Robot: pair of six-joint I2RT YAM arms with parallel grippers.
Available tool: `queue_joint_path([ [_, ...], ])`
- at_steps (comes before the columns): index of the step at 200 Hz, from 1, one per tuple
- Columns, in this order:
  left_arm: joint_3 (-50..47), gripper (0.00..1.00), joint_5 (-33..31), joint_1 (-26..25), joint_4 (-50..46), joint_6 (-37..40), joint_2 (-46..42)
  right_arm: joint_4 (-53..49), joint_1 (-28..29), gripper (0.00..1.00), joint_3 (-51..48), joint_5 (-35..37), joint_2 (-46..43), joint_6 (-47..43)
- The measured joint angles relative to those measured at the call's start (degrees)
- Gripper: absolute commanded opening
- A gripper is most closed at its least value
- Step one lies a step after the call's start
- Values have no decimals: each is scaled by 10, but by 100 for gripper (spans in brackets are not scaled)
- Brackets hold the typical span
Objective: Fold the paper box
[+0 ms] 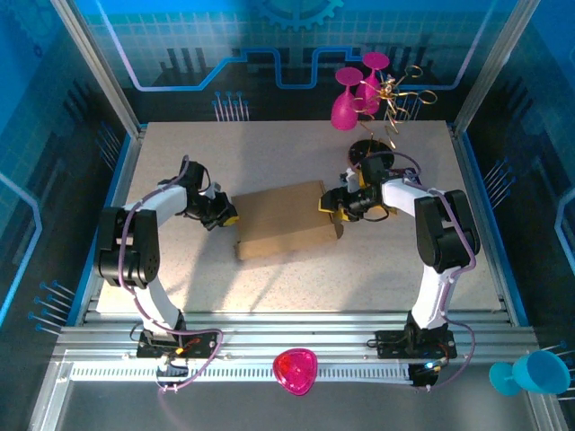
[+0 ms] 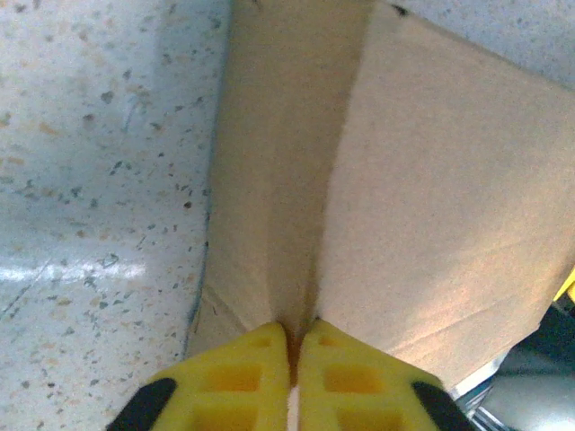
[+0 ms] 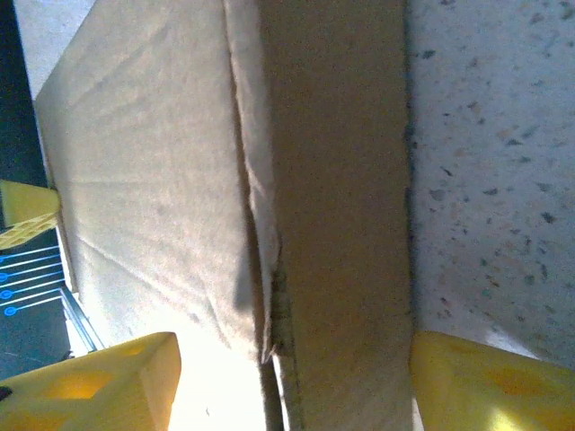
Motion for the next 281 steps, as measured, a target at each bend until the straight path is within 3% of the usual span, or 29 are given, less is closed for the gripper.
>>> queue_joint_path([
  [137, -80, 0, -12, 15, 46, 28, -60, 12, -25, 81, 29, -82, 39, -16],
  [187, -87, 0, -11, 18, 54, 30, -64, 38, 4, 73, 67, -139, 85, 11],
  [230, -87, 0, -11, 22, 51, 29, -65, 100, 15, 53, 72, -176, 93, 66],
  [257, -87, 40, -24, 23, 37, 19, -78, 148, 17, 40, 54, -190, 91, 116],
  [281, -85, 62, -37, 29, -5, -7, -122, 172, 17, 37, 36, -192, 82, 171],
])
